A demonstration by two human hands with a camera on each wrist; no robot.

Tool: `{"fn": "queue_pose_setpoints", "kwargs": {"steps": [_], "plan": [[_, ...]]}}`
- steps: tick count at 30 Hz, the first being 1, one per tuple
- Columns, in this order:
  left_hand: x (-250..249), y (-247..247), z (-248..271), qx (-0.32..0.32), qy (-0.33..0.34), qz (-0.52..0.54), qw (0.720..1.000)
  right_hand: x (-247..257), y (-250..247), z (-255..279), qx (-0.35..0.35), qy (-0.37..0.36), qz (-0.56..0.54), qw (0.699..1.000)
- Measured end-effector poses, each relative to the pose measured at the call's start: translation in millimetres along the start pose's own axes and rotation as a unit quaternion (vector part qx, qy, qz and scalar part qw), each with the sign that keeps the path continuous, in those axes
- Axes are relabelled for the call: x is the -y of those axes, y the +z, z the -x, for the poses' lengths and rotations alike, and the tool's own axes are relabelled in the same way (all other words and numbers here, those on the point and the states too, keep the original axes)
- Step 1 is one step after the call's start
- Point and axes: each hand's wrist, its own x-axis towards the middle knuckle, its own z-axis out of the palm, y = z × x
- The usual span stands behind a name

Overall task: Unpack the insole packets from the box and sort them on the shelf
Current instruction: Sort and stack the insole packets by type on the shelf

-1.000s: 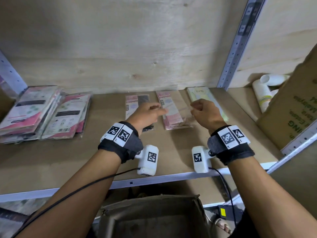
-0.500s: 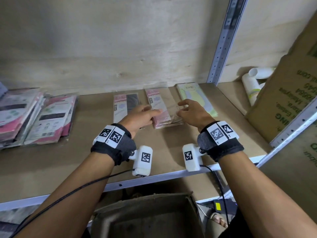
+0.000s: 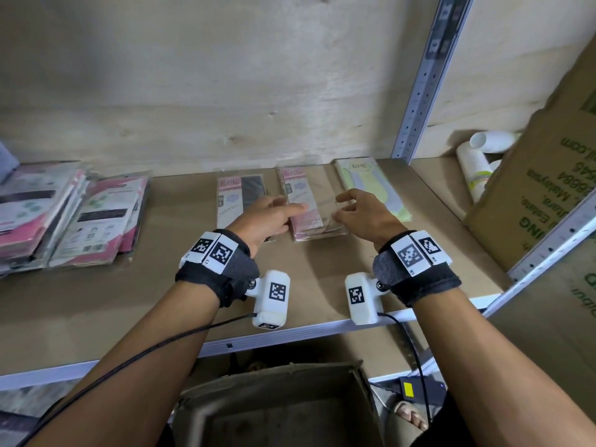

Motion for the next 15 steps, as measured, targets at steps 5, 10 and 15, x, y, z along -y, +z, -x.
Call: {"fn": "queue_pose_setpoints", "kwargs": {"steps": [5,10,15], "plan": [[-4,-13,7,-0.017,0.019,-0.025,0.999,6,4,1,-0.027,-0.016,0.018,0.999],[-8,-55,11,-0.147,0.046,-0.028,0.988,25,12,8,-0.119,-0.099,-0.001,0.988],[7,-88,19,-0.196,-0.05,-0.047,0.978,47,40,21,-0.01,-0.161,-0.112,0.981]]}}
